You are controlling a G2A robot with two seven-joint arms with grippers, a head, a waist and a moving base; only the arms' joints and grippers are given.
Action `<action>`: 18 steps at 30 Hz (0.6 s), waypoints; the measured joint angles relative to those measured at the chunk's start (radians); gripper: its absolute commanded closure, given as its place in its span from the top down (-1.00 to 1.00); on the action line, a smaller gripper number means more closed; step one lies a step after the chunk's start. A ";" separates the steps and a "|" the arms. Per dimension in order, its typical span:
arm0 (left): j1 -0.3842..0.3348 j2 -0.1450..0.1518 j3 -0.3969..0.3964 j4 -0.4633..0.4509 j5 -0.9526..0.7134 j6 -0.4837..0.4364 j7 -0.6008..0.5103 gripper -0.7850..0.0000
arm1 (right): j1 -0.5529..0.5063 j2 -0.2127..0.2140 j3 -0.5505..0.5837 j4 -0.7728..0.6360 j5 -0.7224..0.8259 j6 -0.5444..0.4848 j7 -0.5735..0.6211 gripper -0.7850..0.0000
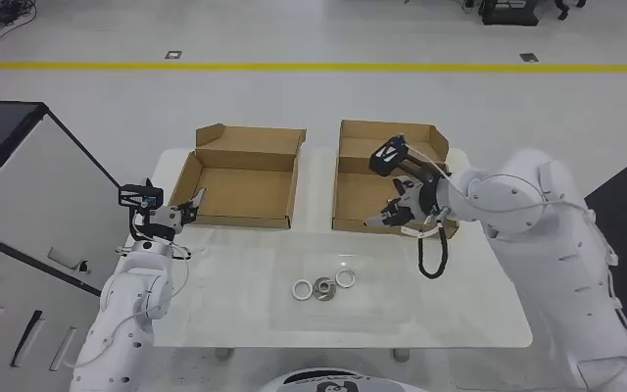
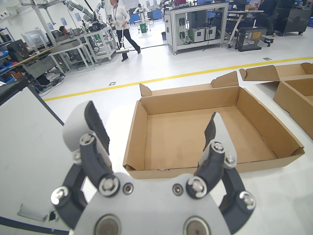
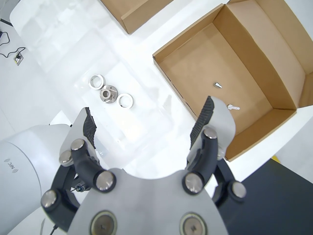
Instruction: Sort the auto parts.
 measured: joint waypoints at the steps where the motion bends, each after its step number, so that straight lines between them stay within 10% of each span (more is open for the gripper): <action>1: 0.000 0.000 0.000 0.000 0.000 0.000 0.000 1.00 | 0.002 0.000 -0.001 0.002 0.000 0.002 0.000 1.00; 18: 0.000 0.000 0.000 0.000 0.000 0.000 0.000 1.00 | 0.056 0.005 -0.113 -0.009 -0.056 0.026 0.000 1.00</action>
